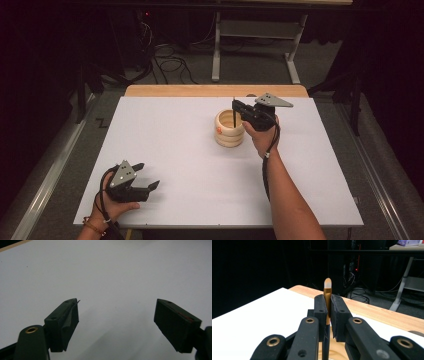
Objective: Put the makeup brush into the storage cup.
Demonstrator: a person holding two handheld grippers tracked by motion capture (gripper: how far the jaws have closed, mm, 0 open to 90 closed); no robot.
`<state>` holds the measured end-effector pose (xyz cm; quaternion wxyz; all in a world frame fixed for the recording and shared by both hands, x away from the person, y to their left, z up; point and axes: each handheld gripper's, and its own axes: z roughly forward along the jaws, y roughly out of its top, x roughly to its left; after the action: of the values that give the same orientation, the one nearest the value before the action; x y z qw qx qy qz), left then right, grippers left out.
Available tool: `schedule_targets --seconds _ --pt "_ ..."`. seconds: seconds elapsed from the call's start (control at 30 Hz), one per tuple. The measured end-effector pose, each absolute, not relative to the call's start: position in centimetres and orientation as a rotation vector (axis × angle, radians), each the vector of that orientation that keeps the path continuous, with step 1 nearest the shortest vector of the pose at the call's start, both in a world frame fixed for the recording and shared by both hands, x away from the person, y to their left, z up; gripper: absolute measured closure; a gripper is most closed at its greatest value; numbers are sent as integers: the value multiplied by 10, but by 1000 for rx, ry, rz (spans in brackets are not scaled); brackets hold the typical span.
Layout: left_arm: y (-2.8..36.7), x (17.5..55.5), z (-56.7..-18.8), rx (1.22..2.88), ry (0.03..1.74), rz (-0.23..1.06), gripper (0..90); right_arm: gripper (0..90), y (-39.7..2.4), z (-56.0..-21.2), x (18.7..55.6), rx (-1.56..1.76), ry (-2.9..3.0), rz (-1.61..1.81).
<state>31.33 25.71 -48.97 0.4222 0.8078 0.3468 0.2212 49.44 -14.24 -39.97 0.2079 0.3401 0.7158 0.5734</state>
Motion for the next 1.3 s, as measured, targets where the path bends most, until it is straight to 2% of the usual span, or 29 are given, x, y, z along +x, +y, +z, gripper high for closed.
schedule_targets --seconds 0.4,0.8,1.03,1.3 --pt "257 313 -490 2025 867 552 206 851 -143 -399 493 944 1999 1588" --pt "256 314 -490 2030 870 552 205 783 -149 -395 490 934 1994 1584" --pt "256 314 -490 2029 868 553 205 711 -151 -392 486 918 1999 1562" --pt "256 314 -490 2035 865 555 205 589 -154 -386 480 908 1981 1542"
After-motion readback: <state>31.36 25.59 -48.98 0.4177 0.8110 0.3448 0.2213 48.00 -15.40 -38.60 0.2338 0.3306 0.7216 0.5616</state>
